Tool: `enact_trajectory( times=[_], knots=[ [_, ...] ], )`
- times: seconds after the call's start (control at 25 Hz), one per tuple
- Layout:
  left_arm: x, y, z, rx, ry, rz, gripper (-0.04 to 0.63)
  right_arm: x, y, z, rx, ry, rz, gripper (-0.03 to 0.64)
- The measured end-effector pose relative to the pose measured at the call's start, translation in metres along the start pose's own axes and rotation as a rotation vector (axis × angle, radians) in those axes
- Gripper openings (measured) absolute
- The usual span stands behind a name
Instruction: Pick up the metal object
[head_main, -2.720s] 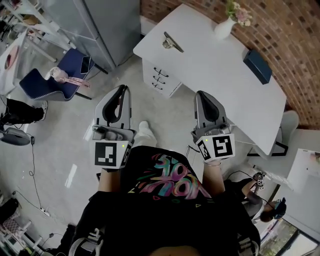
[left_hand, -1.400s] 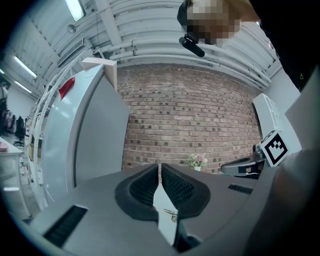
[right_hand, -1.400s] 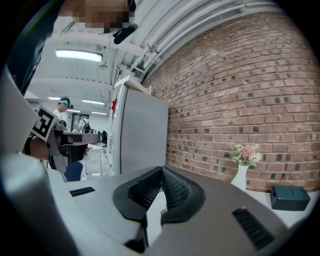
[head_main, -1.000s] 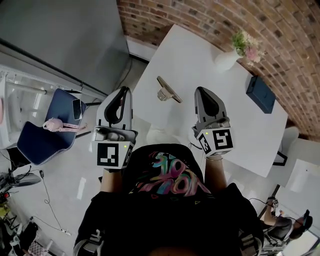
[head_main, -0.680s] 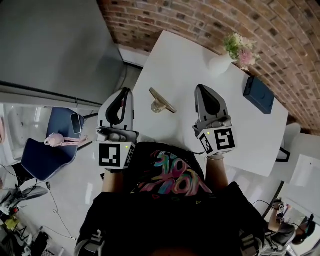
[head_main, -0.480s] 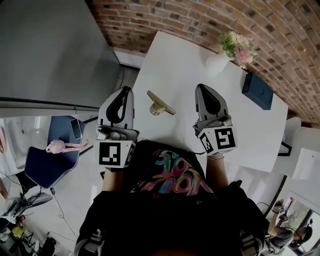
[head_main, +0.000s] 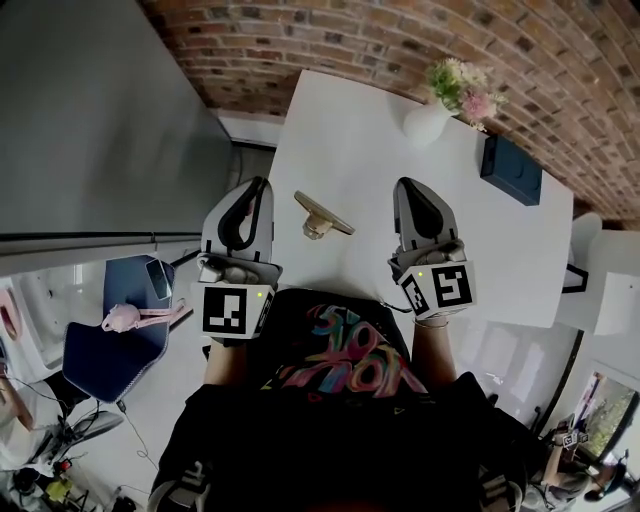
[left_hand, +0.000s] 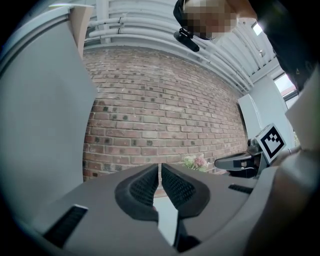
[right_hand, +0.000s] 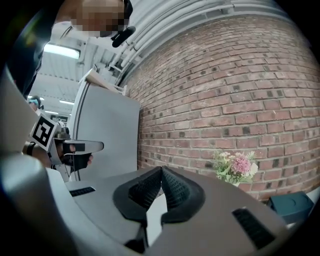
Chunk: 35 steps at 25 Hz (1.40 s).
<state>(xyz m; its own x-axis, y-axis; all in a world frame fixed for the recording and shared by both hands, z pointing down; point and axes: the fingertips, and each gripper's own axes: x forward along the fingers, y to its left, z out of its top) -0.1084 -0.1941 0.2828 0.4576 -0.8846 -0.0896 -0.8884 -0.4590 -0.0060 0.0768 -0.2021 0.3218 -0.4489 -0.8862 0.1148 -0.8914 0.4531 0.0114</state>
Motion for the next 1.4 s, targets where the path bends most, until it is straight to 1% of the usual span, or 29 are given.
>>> enact_trajectory(
  times=[0.12,0.16,0.24,0.36,0.4,0.44,0.48,0.56,0.64,0.84,1.0,1.2,1.4],
  knots=[
    [-0.004,0.002,-0.013,-0.015,0.077,0.008,0.037,0.001,0.003,-0.003,0.003,0.005,-0.006,0.018],
    [-0.004,0.002,-0.014,-0.019,0.079,0.008,0.038,0.001,0.004,-0.003,0.003,0.006,-0.006,0.018],
    [-0.005,0.002,-0.012,-0.03,0.053,-0.004,0.038,0.0,0.008,-0.004,0.006,0.007,-0.006,0.018],
    [-0.008,0.0,-0.018,-0.055,0.078,-0.026,0.04,0.0,0.012,-0.005,0.008,0.008,-0.005,0.018],
    [-0.009,-0.002,-0.021,-0.062,0.09,-0.041,0.063,-0.001,0.014,-0.006,0.007,0.009,-0.005,0.018],
    [-0.01,-0.004,-0.024,-0.069,0.105,-0.058,0.118,-0.002,0.015,-0.006,0.007,0.01,-0.005,0.018],
    [-0.011,-0.005,-0.029,-0.071,0.125,-0.072,0.16,-0.002,0.017,-0.007,0.006,0.011,-0.004,0.018],
    [-0.011,-0.009,-0.036,-0.062,0.159,-0.094,0.212,-0.002,0.019,-0.007,0.006,0.012,-0.003,0.018],
    [-0.01,-0.013,-0.041,-0.061,0.181,-0.111,0.24,-0.003,0.02,-0.008,0.009,0.013,-0.002,0.018],
    [-0.006,-0.024,-0.052,-0.058,0.22,-0.153,0.25,-0.007,0.016,-0.012,0.02,0.023,-0.015,0.018],
    [0.004,-0.033,-0.061,-0.086,0.22,-0.173,0.255,-0.008,0.011,-0.017,0.016,0.034,-0.016,0.018],
    [0.008,-0.049,-0.092,-0.066,0.307,-0.223,0.259,-0.01,0.004,-0.026,0.025,0.054,-0.02,0.018],
    [0.012,-0.065,-0.129,-0.077,0.389,-0.25,0.264,-0.009,-0.007,-0.037,0.041,0.071,-0.026,0.018]
  ],
)
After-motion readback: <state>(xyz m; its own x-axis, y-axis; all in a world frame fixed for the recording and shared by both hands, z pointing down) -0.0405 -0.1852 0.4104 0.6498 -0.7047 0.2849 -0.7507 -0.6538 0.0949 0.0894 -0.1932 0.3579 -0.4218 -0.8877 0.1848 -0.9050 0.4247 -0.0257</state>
